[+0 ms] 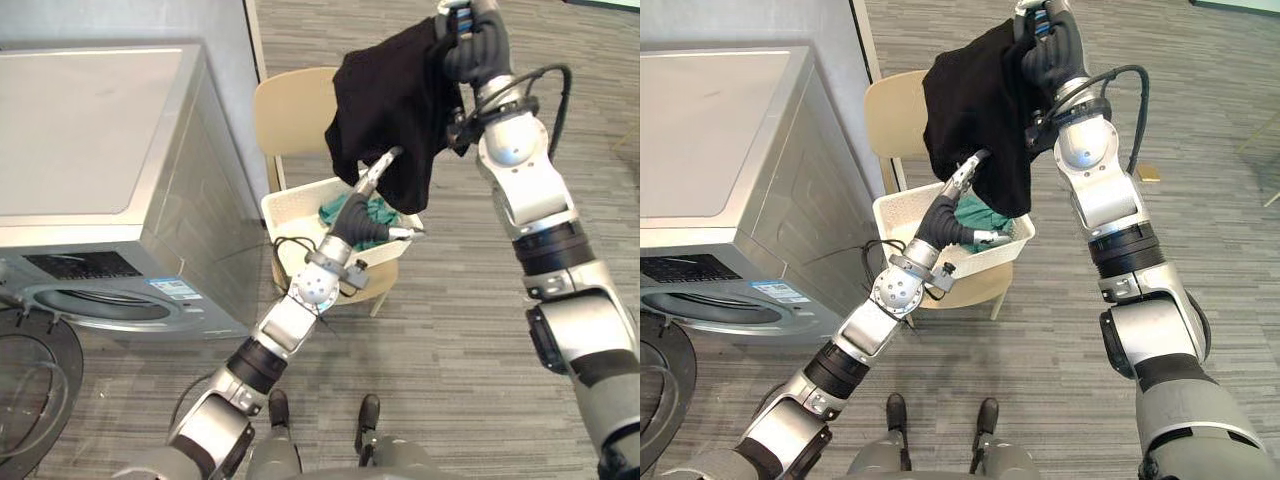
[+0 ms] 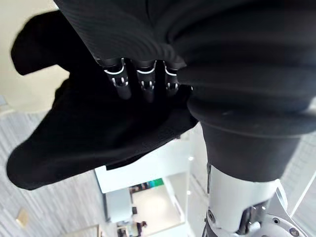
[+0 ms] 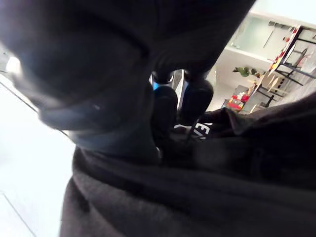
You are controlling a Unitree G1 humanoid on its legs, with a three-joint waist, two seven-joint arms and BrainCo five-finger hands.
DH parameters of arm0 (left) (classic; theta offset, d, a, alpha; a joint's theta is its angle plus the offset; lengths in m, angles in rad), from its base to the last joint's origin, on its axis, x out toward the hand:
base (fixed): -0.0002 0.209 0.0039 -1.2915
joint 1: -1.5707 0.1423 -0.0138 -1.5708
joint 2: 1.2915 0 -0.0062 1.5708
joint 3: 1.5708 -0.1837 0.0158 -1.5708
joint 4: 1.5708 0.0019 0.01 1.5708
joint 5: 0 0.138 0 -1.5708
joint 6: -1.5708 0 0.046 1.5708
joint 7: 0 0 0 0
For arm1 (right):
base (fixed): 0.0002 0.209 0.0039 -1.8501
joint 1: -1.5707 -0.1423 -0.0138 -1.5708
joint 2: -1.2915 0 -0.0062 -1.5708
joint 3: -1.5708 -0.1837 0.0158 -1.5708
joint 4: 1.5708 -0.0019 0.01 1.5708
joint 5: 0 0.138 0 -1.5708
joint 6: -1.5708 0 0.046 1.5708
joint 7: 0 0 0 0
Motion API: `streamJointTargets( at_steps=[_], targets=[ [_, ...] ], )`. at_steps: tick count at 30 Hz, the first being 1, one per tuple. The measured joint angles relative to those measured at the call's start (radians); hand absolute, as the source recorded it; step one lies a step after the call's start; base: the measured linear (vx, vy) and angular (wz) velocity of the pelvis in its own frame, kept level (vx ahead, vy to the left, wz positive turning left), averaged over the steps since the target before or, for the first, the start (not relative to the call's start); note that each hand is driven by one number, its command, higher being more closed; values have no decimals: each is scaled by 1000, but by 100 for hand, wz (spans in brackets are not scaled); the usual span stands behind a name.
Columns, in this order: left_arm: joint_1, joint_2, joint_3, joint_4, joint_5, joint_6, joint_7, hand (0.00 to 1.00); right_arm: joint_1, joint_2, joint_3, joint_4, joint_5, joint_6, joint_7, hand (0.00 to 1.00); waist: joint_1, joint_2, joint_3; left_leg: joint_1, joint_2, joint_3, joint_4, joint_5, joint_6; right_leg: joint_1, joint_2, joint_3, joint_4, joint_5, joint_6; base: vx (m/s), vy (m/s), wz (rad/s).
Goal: Pick up the laundry basket with both hands and put the clothes into the washing machine.
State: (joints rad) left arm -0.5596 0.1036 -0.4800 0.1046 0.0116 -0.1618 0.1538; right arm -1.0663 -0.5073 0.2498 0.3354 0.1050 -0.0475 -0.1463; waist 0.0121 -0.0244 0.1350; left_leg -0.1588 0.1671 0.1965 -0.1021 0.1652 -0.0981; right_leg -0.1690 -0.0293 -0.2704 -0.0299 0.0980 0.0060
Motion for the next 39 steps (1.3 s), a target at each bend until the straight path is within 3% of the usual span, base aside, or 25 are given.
streamJointTargets(
  at_steps=[8,18,19,27,32,39],
  targets=[
    [-66,-2,-42,90,-232,4,-21,0,1,7,47,-10,112,-12,30,100,-2,-11,3,-11,-6,0,0,0,0,-13,-6,0,3,0,0,10,12,0],
    [-114,-1,-9,169,-232,4,50,0,69,9,126,-170,300,-40,88,100,-14,-45,22,-20,-6,27,0,0,0,-38,-6,25,10,0,0,15,15,-6],
    [-114,-1,8,179,-218,5,63,100,83,8,137,-180,327,-45,100,100,-18,-49,24,-21,-5,27,0,0,0,-42,-6,27,11,0,0,19,12,-9],
    [-166,0,57,222,-194,13,100,100,157,-32,177,-308,445,-65,149,100,-29,-58,33,-48,-4,27,0,0,0,-69,-5,27,12,2,-3,12,9,-1],
    [-260,12,102,222,-179,24,131,100,182,-49,174,-411,457,-104,150,100,-32,-70,80,-92,-6,23,0,1,1,-117,-7,27,20,7,-6,2,29,-2],
    [-316,45,176,248,-156,27,181,100,212,-49,142,-437,453,-105,113,100,-36,-69,135,-127,-9,22,6,6,5,-150,-9,26,16,11,-8,47,32,-1]
  ],
)
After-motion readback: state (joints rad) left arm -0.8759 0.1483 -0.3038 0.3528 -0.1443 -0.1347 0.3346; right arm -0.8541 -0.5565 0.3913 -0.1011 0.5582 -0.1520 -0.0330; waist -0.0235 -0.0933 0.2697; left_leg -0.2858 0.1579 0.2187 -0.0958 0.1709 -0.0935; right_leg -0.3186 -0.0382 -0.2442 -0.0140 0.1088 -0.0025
